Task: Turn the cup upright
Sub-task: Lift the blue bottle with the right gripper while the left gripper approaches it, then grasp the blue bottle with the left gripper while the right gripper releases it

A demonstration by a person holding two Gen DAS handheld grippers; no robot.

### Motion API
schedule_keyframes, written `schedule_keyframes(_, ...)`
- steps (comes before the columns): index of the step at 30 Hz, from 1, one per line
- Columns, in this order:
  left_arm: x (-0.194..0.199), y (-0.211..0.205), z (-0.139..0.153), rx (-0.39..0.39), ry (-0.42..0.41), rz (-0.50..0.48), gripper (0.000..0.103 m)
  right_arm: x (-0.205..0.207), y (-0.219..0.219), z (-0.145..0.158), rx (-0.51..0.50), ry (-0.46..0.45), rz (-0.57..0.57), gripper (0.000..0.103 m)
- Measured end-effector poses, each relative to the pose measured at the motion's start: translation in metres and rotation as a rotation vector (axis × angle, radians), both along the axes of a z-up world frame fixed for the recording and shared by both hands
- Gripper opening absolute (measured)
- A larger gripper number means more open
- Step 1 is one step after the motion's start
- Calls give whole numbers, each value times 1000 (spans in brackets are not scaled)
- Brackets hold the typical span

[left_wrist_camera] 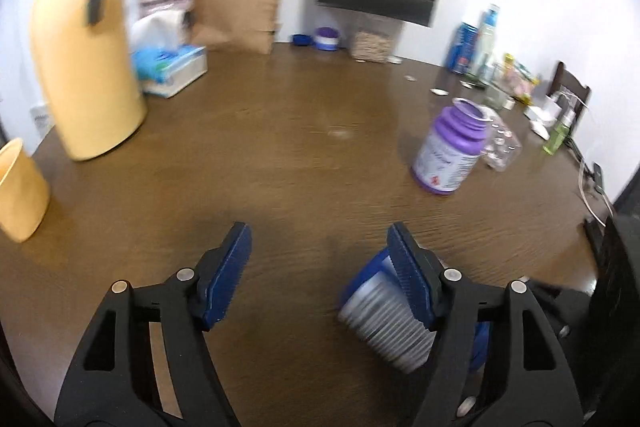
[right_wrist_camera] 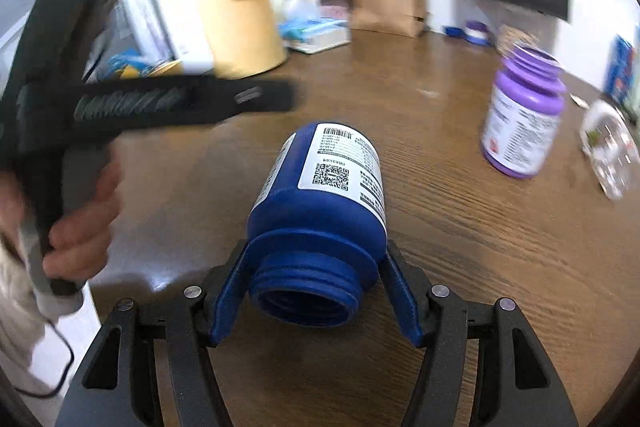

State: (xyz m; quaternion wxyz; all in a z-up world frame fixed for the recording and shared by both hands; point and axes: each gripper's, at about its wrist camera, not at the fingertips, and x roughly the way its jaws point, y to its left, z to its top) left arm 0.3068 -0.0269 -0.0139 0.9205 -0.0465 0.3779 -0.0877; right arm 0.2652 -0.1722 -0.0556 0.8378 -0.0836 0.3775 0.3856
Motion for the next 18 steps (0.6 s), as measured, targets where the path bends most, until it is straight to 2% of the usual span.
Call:
schedule_keyframes(2, 9, -10, -6, 14, 31, -29, 67, -4, 5, 1, -2, -14, 36, 68)
schedule_keyframes(3, 14, -13, -11, 25, 60, -27, 63, -5, 6, 1, -10, -29, 40, 68)
schedule_keyframes(4, 17, -15, -15, 33, 80, -21, 53, -6, 6, 2, -27, -45, 35, 69)
schedule_keyframes(5, 17, -15, -18, 25, 82, -20, 51, -5, 4, 2, -45, -59, 20, 69)
schedule_keyframes(7, 15, -14, -21, 44, 85, -3, 39, -3, -4, 0, -78, -69, -28, 82)
schedule_keyframes(10, 8, -11, -24, 52, 90, 22, 37, 8, -24, 0, -50, -36, -90, 83)
schedule_keyframes(15, -6, -20, -17, 82, 73, 16, 38, 25, -47, 0, 1, 12, -207, 83)
schedule_keyframes(17, -10, -21, -9, 83, 50, 9, 44, 26, -49, 1, 26, 24, -210, 83)
schedule_keyframes(18, -12, -21, -5, 71, 40, -2, 56, 26, -50, 2, 30, 22, -212, 83)
